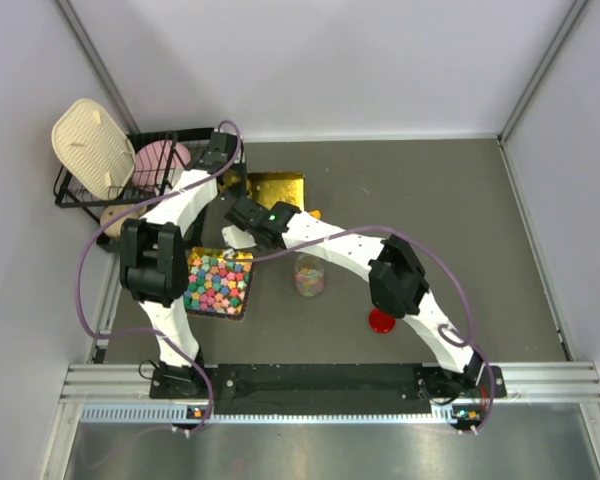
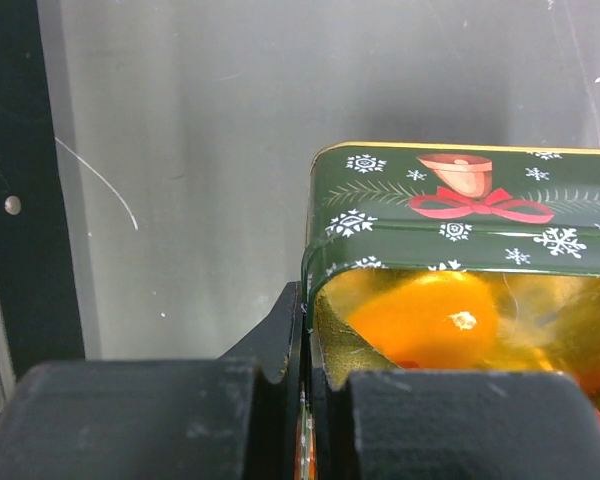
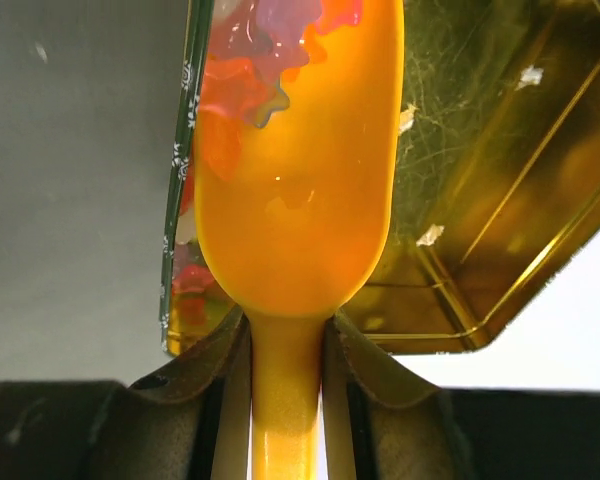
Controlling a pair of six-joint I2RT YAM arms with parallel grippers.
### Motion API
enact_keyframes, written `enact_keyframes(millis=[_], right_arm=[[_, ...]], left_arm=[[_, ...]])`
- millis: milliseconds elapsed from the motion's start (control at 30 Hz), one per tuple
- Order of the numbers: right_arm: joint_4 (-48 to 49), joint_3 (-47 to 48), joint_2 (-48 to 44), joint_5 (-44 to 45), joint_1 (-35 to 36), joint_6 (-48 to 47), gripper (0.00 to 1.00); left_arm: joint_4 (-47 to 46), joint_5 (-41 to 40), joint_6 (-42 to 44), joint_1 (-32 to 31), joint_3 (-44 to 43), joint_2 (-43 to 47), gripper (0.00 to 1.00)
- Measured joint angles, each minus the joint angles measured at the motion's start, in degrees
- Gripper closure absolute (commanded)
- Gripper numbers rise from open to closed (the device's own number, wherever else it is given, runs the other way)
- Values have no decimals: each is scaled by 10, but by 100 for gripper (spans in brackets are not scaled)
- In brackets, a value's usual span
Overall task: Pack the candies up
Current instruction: Scoop the fake candies from the storage box, then place the fake candies in the packing bottle.
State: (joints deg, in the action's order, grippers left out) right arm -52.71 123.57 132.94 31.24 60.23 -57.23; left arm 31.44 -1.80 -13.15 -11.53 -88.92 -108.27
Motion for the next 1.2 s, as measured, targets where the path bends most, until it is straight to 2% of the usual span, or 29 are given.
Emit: enact_keyframes(millis=[233,533,967,1200], right_arm=[[-5,37,34,-26,-1,59,100],[-2,35,36,-86,-5,111,100],[13,-6,13,-221,-72,215,100],[8,-6,12,-250,-87,229,100]], left_arm=[[14,-7,14,5,0,0,100],[44,-19,20,6,0,0,100],[39,-23,13,1,0,-3,100],[33,-23,10,1,0,-10,100]])
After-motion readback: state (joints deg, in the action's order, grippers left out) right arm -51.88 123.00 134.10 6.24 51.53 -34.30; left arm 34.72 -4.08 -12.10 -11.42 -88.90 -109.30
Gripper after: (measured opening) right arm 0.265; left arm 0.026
